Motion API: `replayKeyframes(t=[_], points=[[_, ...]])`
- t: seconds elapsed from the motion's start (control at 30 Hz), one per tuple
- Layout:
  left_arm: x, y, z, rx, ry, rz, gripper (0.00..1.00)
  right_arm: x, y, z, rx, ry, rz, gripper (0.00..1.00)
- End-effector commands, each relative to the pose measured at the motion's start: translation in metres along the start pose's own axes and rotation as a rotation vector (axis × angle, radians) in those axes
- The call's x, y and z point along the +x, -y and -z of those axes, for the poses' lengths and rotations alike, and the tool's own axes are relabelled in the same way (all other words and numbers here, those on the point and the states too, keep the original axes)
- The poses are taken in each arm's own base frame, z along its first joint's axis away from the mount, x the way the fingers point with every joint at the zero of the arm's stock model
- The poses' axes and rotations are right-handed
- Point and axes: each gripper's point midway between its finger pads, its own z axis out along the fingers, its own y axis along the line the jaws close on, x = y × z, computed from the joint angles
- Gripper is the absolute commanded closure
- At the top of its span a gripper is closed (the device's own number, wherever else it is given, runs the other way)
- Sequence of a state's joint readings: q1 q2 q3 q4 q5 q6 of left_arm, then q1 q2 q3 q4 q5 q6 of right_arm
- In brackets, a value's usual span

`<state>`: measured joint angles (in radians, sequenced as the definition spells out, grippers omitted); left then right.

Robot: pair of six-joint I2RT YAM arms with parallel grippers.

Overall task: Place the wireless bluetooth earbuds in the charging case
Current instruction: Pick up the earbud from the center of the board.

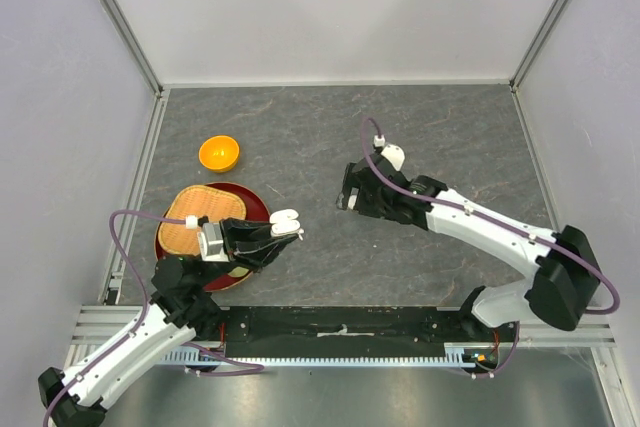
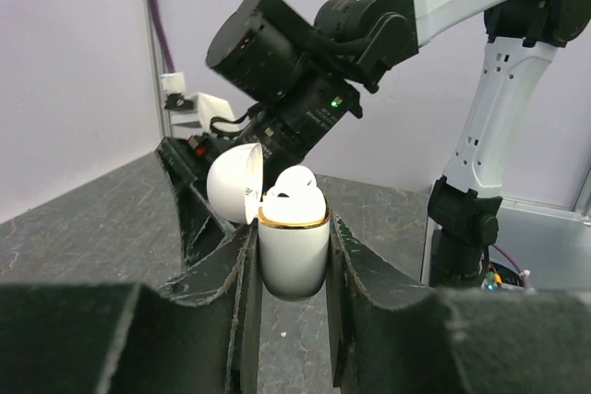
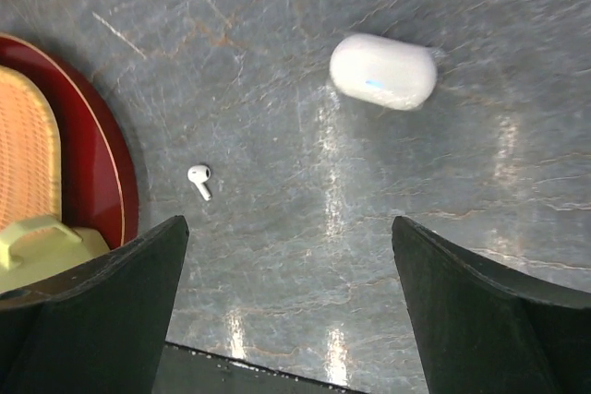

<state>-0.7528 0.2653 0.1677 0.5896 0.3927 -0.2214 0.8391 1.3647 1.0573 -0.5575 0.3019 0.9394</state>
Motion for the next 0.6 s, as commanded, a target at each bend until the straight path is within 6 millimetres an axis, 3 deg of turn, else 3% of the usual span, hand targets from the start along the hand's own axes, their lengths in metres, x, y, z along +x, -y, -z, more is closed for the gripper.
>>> replayKeyframes(t=[0.0, 0.17, 0.33, 0.57], points=[[-0.021, -0.003, -0.001, -0.024, 0.043, -0.058, 0.98, 0.008, -0.030, -0.005, -0.094, -0.095, 0.013, 0.02], [-0.020, -0.009, 0.003, -0.060, 0.041, -0.069, 0.98, 0.029, -0.045, -0.028, -0.127, -0.195, 0.015, 0.05], [-0.023, -0.014, 0.008, -0.102, 0.045, -0.083, 0.98, 0.045, -0.055, -0.054, -0.143, -0.261, 0.014, 0.19], [-0.026, -0.022, 0.016, -0.162, 0.060, -0.101, 0.98, 0.061, -0.069, -0.072, -0.161, -0.323, 0.024, 0.35]])
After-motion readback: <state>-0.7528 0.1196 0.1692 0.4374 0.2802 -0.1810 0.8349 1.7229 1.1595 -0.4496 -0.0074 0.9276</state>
